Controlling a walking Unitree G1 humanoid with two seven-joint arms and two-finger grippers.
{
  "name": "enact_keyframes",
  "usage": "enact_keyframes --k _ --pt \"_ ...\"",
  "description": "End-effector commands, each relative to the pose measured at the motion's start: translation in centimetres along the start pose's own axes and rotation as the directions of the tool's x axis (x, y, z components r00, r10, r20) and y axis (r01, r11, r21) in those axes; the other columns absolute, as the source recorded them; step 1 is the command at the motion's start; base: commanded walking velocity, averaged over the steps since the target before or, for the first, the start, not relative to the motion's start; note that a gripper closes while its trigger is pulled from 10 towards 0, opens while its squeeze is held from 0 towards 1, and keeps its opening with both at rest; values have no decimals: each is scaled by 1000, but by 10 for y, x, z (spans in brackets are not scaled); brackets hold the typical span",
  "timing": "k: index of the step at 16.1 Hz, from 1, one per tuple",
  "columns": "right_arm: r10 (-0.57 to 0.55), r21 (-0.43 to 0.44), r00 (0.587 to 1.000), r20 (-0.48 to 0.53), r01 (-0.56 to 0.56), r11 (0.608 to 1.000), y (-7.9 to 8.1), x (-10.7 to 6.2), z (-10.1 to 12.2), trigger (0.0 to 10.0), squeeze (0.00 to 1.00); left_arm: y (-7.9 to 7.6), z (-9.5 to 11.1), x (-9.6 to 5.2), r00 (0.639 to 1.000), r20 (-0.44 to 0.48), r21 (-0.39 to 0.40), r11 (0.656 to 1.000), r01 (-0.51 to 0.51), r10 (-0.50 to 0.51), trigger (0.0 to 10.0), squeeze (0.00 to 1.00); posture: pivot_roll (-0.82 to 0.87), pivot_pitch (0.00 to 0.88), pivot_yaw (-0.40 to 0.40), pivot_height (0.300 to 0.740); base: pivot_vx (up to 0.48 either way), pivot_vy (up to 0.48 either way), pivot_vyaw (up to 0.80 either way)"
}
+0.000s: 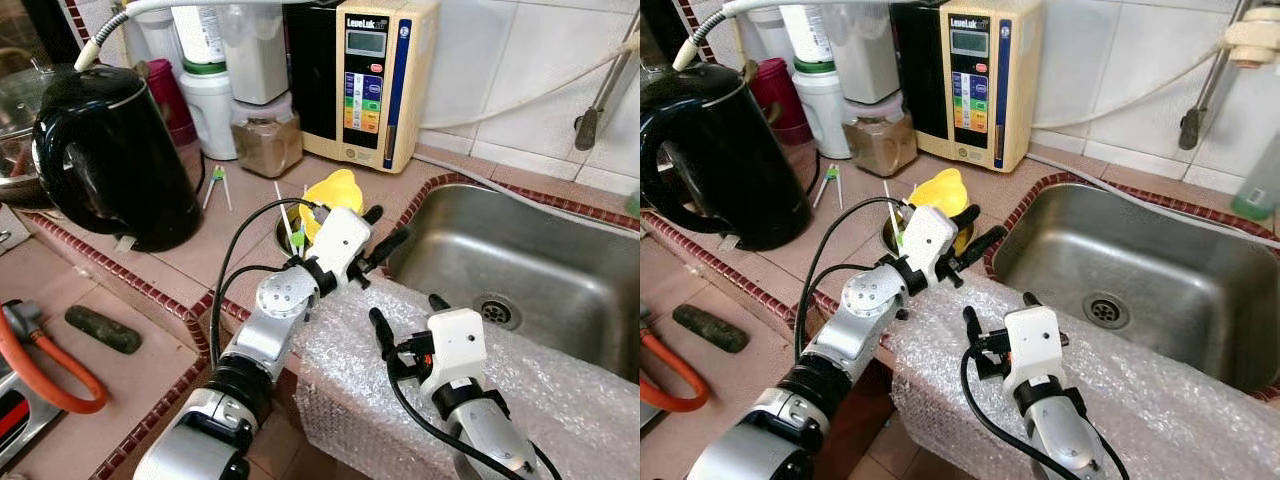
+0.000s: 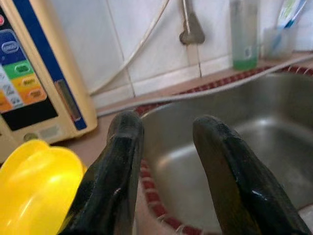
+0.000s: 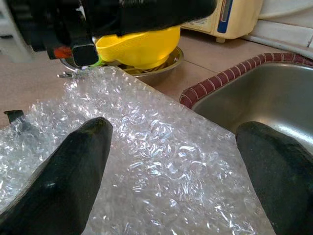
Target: Kitchen organization
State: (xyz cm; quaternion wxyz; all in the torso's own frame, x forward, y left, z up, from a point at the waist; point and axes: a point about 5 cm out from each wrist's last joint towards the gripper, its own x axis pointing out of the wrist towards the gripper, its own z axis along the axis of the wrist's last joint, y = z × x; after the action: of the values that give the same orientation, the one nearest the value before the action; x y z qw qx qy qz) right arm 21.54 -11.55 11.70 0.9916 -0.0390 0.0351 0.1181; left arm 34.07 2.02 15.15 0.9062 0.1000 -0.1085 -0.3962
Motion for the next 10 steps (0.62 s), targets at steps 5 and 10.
enact_keyframes --k 5,10 --pt "17 -8 999 46 -16 1000 -1 2 12 10000 0 26 -13 -1 969 -130 109 975 -196 210 10000 1000 -44 0 73 740 0 0 0" --pt "31 -4 998 62 -31 1000 4 1 16 10000 0 25 -27 -2 948 -213 103 970 -219 237 10000 0 -59 0 73 740 0 0 0"
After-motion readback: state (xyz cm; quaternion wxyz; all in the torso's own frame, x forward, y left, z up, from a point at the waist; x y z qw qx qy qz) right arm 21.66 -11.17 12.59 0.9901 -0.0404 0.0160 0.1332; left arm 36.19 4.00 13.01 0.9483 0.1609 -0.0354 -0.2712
